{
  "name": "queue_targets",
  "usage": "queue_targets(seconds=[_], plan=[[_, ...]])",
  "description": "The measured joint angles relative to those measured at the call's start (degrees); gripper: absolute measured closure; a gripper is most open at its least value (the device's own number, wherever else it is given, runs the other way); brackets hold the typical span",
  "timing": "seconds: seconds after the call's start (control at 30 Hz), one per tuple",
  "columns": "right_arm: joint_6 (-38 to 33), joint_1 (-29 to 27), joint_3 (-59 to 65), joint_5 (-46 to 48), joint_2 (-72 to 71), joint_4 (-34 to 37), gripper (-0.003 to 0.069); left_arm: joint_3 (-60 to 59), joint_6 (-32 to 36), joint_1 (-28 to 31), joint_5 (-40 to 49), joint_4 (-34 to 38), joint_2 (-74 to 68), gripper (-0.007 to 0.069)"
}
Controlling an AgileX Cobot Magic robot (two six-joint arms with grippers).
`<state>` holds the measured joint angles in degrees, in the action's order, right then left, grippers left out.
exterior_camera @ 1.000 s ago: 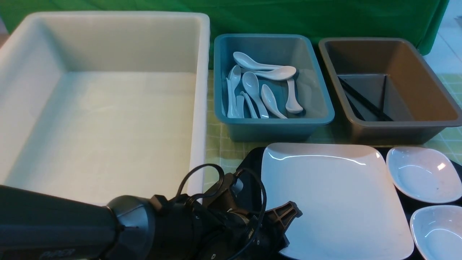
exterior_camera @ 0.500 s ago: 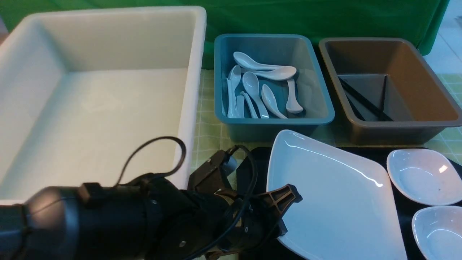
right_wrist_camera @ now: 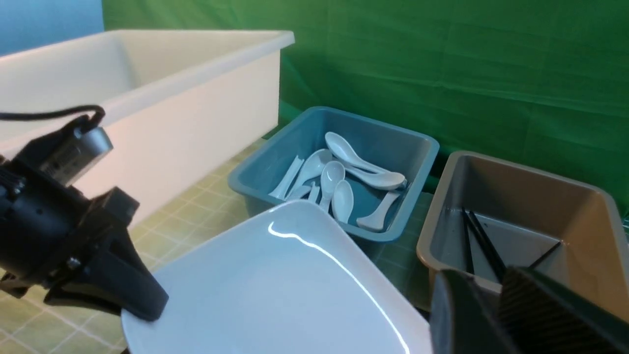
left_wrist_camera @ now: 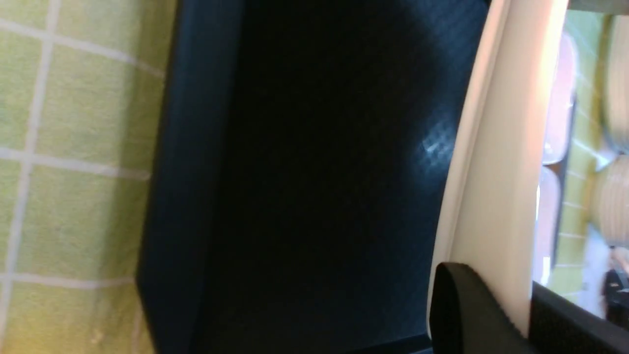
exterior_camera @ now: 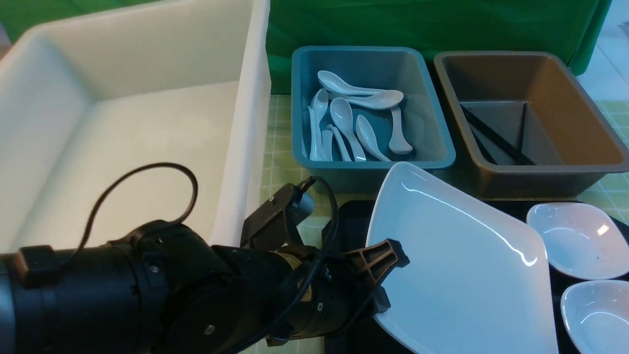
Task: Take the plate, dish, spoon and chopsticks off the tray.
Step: Use the left arm to put the plate into the large storage box on the left
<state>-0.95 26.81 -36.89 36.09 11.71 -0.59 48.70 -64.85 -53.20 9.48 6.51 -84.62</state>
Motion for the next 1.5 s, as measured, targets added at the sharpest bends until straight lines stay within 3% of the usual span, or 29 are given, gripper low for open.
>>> queue_targets(seconds=[0.37,0.87,1.5], plan=[[0.0,0.0,0.0,-0.19,0.0,0.0,0.0522,0.0,0.08,-0.12,-2.48,0.37,-8.2,0.0617],[0.0,0.0,0.0,-0.23,0.0,-0.04,0.0522,0.18,0.33,-0.37,-2.99,7.69,-11.25,0.0616],[-0.05,0.0,0.0,-0.61,0.0,-0.04,0.0522,0.35,-0.96,-6.77,-2.41,13.18,-11.25,0.0616]])
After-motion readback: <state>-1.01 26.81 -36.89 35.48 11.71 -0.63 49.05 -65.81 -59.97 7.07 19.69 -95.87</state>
